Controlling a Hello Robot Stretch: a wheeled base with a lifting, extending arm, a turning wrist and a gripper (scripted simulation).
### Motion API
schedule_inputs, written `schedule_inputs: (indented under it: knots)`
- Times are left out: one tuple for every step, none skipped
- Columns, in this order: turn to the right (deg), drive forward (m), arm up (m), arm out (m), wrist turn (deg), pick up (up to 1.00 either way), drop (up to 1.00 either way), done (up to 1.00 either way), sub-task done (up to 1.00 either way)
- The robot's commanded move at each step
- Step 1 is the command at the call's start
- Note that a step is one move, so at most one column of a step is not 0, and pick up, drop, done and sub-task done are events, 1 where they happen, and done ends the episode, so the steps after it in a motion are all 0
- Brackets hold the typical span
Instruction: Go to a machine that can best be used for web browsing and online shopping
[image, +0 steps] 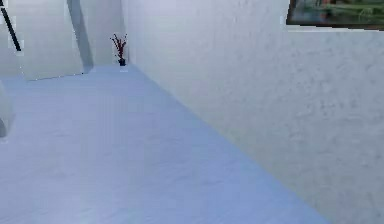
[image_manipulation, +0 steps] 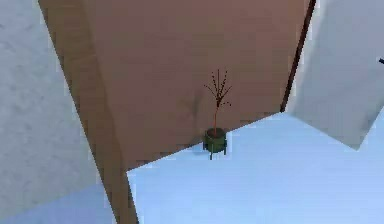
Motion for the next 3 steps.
schedule_inputs:
  knots:
    - [45.0,0.00,0.00,0.00,0.0,0.00,0.00,0.00,0.00]
    - [45.0,0.00,0.00,0.00,0.0,0.00,0.00,0.00,0.00]
    - [45.0,0.00,0.00,0.00,0.0,0.00,0.00,0.00,0.00]
